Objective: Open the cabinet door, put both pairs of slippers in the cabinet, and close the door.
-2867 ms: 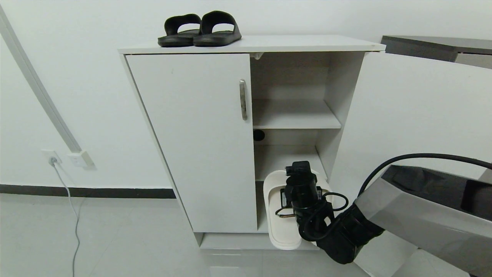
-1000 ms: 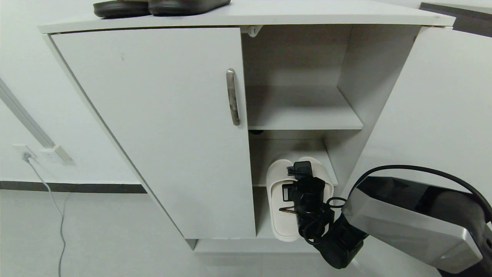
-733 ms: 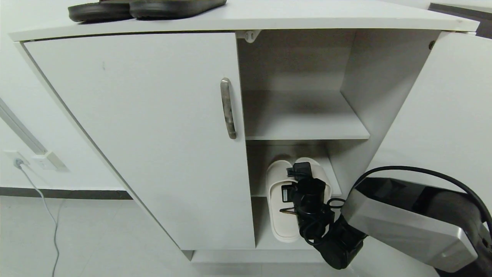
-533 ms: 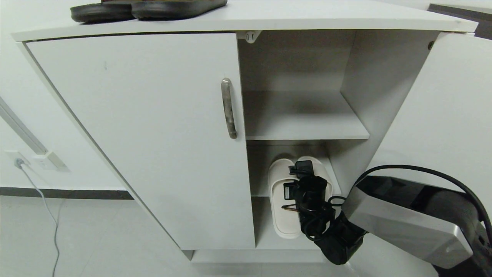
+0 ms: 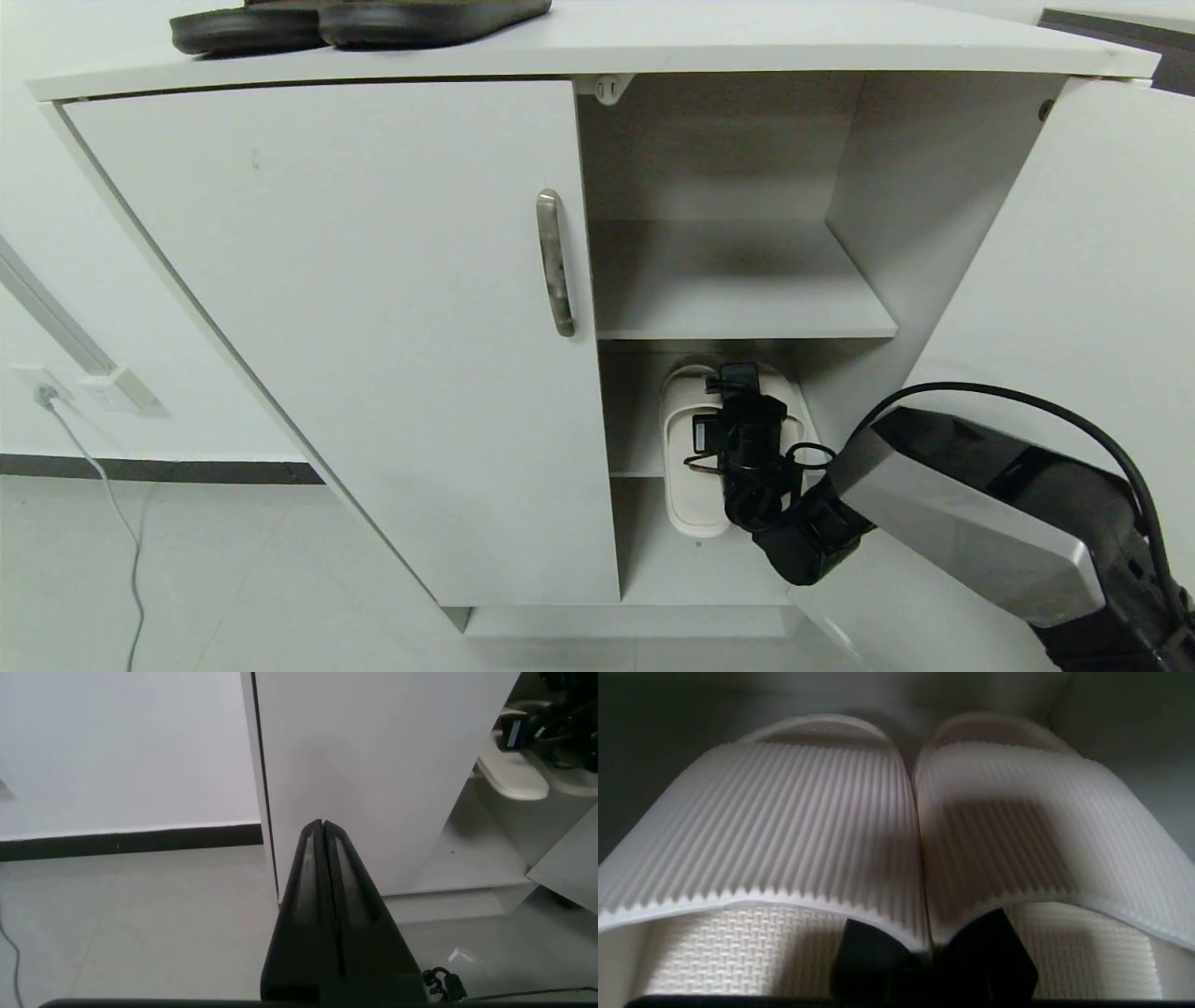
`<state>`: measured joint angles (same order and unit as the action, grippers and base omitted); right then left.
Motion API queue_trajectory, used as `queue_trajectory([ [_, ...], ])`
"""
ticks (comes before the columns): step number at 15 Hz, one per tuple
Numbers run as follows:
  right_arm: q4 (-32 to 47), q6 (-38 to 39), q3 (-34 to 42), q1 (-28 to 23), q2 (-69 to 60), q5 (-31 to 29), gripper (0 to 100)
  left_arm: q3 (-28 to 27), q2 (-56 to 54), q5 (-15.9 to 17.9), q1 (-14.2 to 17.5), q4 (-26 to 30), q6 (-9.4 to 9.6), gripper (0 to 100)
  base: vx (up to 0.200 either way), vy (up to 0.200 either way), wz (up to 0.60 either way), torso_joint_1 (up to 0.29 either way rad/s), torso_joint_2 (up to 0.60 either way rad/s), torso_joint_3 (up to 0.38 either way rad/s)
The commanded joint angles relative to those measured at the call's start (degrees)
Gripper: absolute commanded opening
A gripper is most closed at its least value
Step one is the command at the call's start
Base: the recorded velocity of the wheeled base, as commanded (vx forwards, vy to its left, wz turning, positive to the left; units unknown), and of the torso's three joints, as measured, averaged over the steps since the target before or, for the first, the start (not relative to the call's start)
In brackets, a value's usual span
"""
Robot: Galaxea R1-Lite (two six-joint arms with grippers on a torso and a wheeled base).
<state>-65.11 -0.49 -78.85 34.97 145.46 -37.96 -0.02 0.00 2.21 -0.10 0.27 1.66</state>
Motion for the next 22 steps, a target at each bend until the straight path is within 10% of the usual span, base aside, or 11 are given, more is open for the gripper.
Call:
queue_trajectory([
  [1,2.36,-0.04,-5.7,-0.87,2.99,0.43,0,-0.06,0.09,-0.01,0.01,0.0,0.01,0,0.0,0.0,0.0,0.0,0.0,0.0],
  [20,16.33,-0.48,-24.77,-3.07,7.74,3.33,0,0.02,0.09,-0.01,0.01,0.0,0.01,0,0.0,0.0,0.0,0.0,0.0,0.0],
  [21,16.24,-0.48,-24.77,-3.07,7.91,3.33,100,-0.06,0.09,-0.01,0.01,0.0,0.01,0,0.0,0.0,0.0,0.0,0.0,0.0],
  [22,16.33,-0.48,-24.77,-3.07,8.09,3.24,100,0.02,0.09,-0.01,0.01,0.0,0.01,0,0.0,0.0,0.0,0.0,0.0,0.0],
])
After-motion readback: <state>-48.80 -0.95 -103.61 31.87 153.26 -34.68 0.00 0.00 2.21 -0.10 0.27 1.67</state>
